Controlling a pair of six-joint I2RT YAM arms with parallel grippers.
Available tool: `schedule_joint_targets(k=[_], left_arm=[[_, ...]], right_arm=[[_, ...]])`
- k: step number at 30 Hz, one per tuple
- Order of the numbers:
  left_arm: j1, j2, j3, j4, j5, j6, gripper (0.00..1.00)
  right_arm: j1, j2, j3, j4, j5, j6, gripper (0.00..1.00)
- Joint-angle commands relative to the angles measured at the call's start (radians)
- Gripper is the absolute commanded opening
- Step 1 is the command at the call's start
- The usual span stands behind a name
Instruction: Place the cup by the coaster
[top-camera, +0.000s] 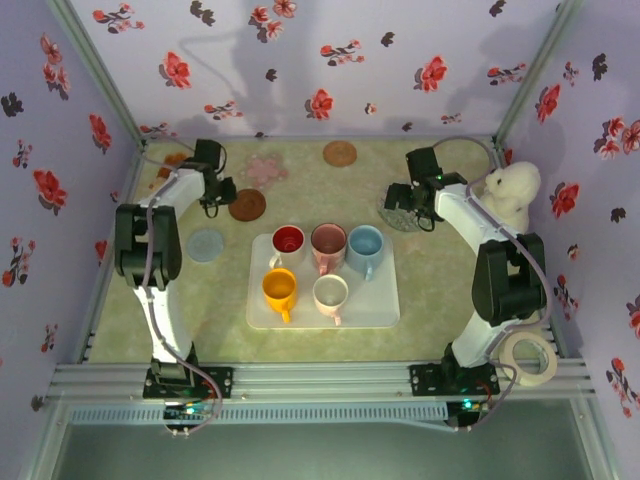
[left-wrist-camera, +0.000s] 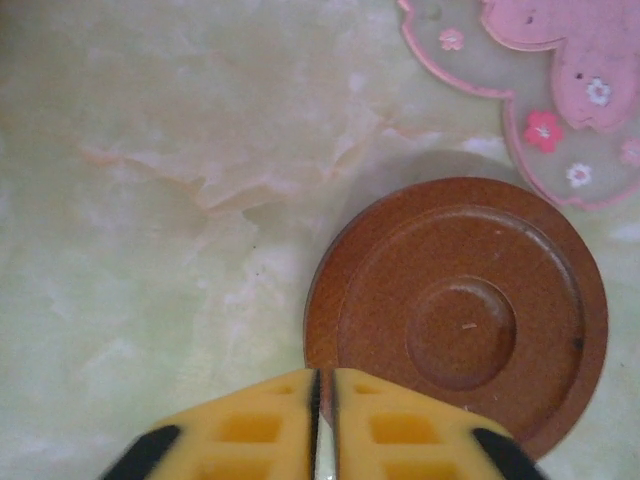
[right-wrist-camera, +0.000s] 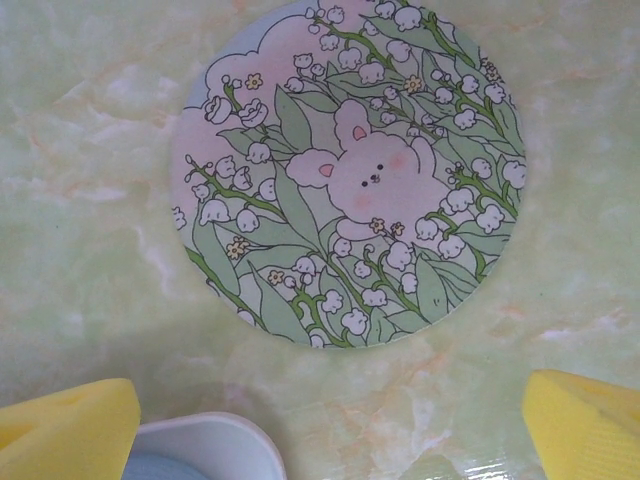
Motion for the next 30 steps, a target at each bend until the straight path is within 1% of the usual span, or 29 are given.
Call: schedule_joint_targets(k=[1, 3, 14, 23, 30], left_arm=[[-0.006, 0.036, 0.045, -0.016, -0.016, -0.002, 0.04], [-0.005, 0.058, 0.058, -0.018, -0.019, -0.001, 0.0], [-0.023, 0.182, 0.164, -0.06, -0.015, 0.03, 0.0], [-0.067, 0.264, 0.252, -0.11, 0.029, 0.048, 0.0], [-0.108, 0.293, 0.293, -0.127, 0.073, 0.035, 0.0]], right_arm=[[0.008, 0.019, 0.003, -0.013, 0.037, 0.003, 0.99], [0.007, 0.023, 0.009, -0.016, 0.041, -0.001, 0.99], [0.008, 0.037, 0.031, -0.029, 0.055, -0.009, 0.99], [0.007, 0.038, 0.042, -0.044, 0.064, -0.015, 0.99], [0.007, 0.038, 0.047, -0.047, 0.068, -0.024, 0.99]])
